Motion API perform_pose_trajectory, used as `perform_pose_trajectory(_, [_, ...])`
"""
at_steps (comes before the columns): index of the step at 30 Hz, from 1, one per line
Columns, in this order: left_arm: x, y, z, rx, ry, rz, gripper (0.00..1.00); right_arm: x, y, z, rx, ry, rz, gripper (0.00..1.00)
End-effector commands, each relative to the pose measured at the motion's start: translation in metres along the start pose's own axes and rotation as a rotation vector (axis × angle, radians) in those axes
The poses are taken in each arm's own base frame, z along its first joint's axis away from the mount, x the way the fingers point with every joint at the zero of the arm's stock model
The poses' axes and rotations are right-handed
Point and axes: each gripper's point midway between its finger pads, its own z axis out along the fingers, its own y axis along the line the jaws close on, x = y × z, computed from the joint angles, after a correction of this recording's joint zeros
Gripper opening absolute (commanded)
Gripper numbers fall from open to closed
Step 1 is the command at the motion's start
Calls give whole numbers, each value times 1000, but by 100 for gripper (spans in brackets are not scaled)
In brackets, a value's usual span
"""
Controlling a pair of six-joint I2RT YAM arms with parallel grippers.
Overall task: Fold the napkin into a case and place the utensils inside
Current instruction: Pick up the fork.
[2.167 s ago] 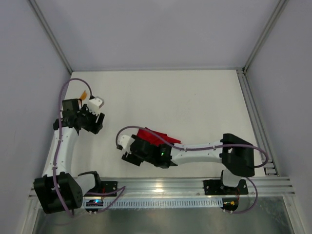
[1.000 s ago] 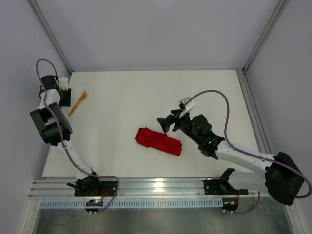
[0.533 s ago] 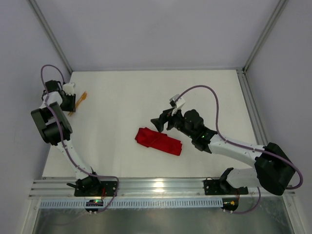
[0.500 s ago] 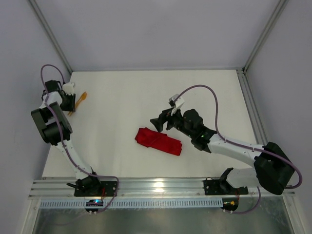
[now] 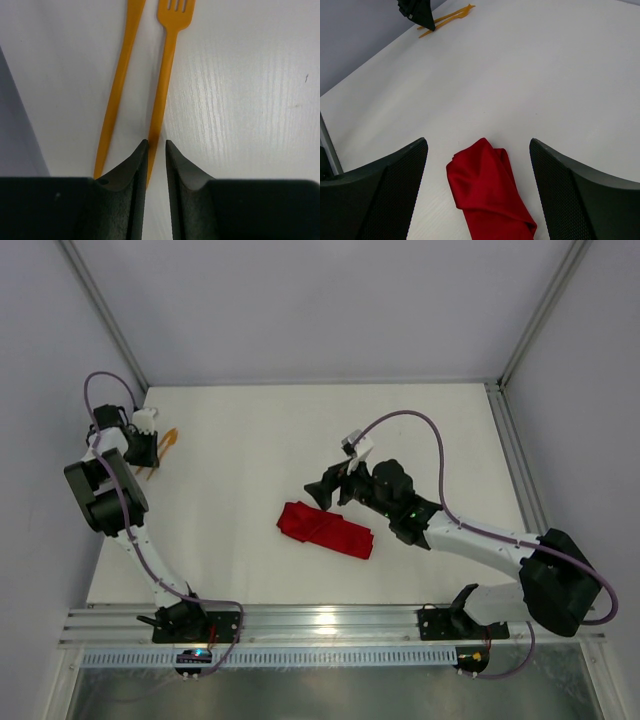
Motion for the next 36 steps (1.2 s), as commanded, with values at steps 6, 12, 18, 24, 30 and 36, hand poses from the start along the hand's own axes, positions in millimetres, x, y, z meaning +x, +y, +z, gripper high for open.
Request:
perform_pose_trajectory(6, [9,-9,18,79,43,-33,26,-26,4,-2,2,-59,1,86])
perform_pose_trajectory(12, [23,-18,28,68,100,20,17,-28,-2,-9,33,-80,5,86])
perform_pose_trajectory(18, [10,-55,0,181,-13,34,0,-36,-13,-24,109,-159,92,90])
perform_pose_trajectory(24, [3,-98,-45,290,-137,39,0,-39,-17,-37,99,-253,301,99])
perform_pose_trajectory(30, [18,-136,-85,380,-172,76,0,-26,-7,-27,50,-185,328,99])
perform_pose_trajectory(36, [33,-177,-122,462,-203,144,0,-1,0,-8,25,-80,417,91])
